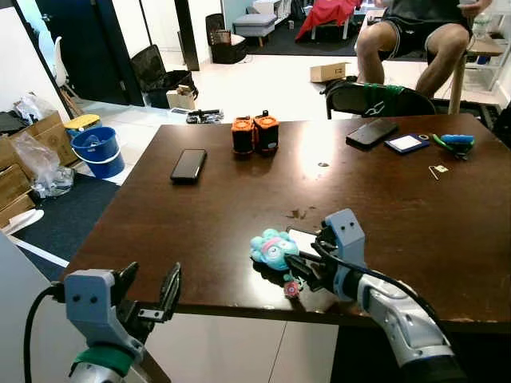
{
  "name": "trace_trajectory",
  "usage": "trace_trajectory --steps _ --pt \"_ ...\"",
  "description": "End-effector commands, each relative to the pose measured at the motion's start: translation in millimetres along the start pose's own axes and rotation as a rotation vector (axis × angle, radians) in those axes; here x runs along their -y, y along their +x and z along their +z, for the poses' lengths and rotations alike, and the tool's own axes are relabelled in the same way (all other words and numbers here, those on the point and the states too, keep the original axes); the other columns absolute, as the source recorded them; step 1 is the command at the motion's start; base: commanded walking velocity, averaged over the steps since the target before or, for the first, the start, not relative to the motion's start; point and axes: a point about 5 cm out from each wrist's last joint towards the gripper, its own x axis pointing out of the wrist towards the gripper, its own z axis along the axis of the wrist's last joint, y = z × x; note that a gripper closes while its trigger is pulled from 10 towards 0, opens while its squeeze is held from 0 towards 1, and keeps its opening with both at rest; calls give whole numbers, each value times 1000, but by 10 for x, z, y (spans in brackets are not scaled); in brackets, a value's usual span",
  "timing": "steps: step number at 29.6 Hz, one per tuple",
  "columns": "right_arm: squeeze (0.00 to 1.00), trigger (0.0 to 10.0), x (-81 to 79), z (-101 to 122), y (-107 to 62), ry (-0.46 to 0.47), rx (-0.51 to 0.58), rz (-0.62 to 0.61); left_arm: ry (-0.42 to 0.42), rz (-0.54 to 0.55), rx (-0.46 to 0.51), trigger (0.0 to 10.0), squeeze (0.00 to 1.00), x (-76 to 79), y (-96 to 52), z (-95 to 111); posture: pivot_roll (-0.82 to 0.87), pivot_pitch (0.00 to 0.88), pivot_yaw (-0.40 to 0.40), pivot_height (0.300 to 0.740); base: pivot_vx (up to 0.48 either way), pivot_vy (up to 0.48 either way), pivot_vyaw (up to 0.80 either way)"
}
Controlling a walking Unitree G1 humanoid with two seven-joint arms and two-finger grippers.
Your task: Hang keys on a hook
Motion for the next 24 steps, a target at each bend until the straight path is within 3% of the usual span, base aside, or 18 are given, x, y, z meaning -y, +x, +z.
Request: trace_trajectory --steps 1,9,16,20,21,24 --pt "0 10000 -120 -58 28 -15 -25 33 42 -82 -49 10000 0 79 -42 -51 -160 79 150 740 0 0 0" --pt "0 10000 -150 -61 31 -14 -28 37 63 -172 -90 10000 0 189 -79 -101 -160 74 148 740 0 0 0" --pt "0 10000 -115 -67 -7 -17 -30 27 64 -178 -93 10000 0 191 -99 -104 -163 68 147 740 0 0 0" --pt "0 10000 66 -23 -54 43 17 -76 67 -166 -93 10000 0 166 -105 -102 -167 63 147 740 0 0 0" --pt "0 10000 261 -21 -129 83 22 -174 65 -166 -93 10000 0 162 -106 -103 -167 63 147 740 0 0 0" --pt "0 10000 333 -47 -175 81 -2 -199 63 -174 -94 10000 0 169 -108 -104 -172 59 150 740 0 0 0"
